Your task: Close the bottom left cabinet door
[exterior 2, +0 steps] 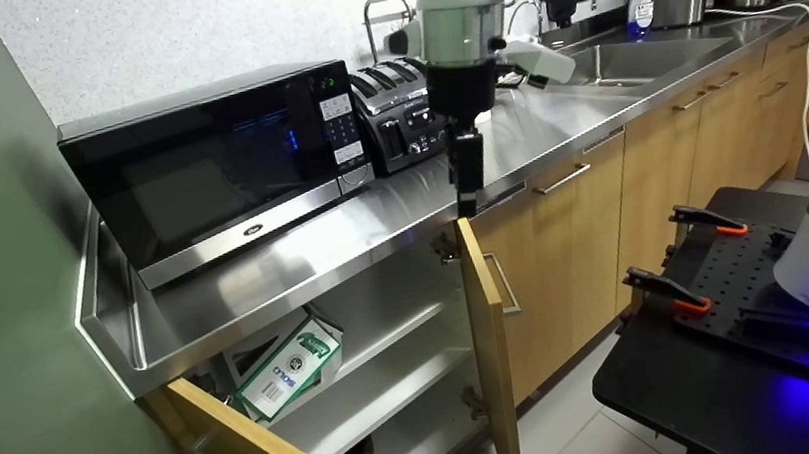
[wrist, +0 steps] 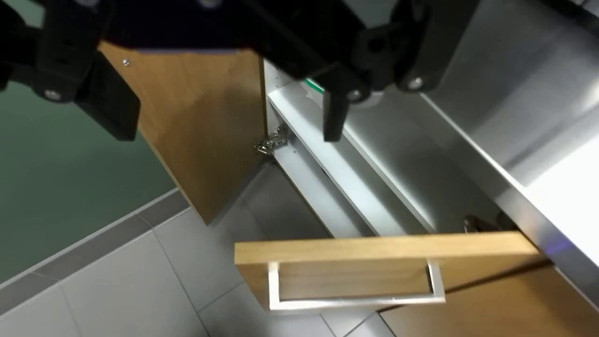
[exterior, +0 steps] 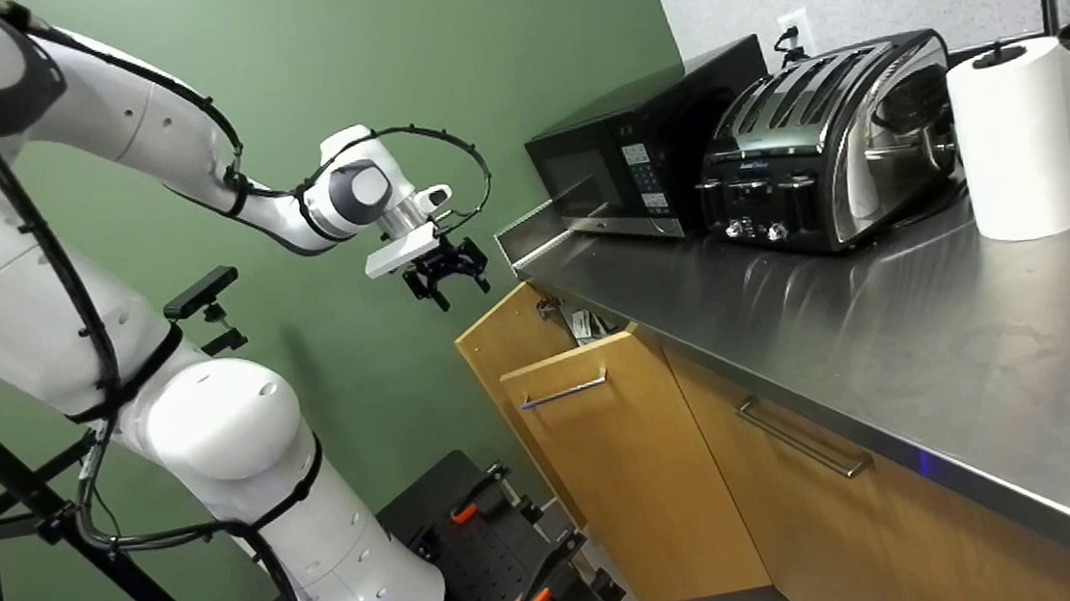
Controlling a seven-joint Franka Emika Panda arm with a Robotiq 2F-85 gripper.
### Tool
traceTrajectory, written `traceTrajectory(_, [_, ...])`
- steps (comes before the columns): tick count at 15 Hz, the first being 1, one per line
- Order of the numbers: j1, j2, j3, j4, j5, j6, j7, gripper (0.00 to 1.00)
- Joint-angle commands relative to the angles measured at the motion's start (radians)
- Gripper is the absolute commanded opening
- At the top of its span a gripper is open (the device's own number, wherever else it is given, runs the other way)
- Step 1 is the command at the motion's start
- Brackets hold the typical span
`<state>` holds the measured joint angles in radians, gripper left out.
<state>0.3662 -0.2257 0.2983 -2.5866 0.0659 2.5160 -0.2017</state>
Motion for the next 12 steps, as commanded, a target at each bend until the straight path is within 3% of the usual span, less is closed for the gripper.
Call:
traceTrajectory(1, [-0.008,0.224,0.088,0.162,-0.219,0.076,0.079,1.0])
traceTrajectory(2, [-0.005,0.257,0.097,0.193,-0.282,0.076,0.103,1.0])
traceTrajectory(3, [0.005,0.163,0.077,0.107,-0.194,0.066,0.073,1.0])
traceTrajectory(6, [0.007,0.254,0.091,0.179,-0.256,0.069,0.091,1.0])
traceTrajectory(9, [0.005,0.261,0.09,0.189,-0.257,0.069,0.091,1.0])
traceTrajectory(12, [0.02,0.33,0.092,0.255,-0.356,0.126,0.151,1.0])
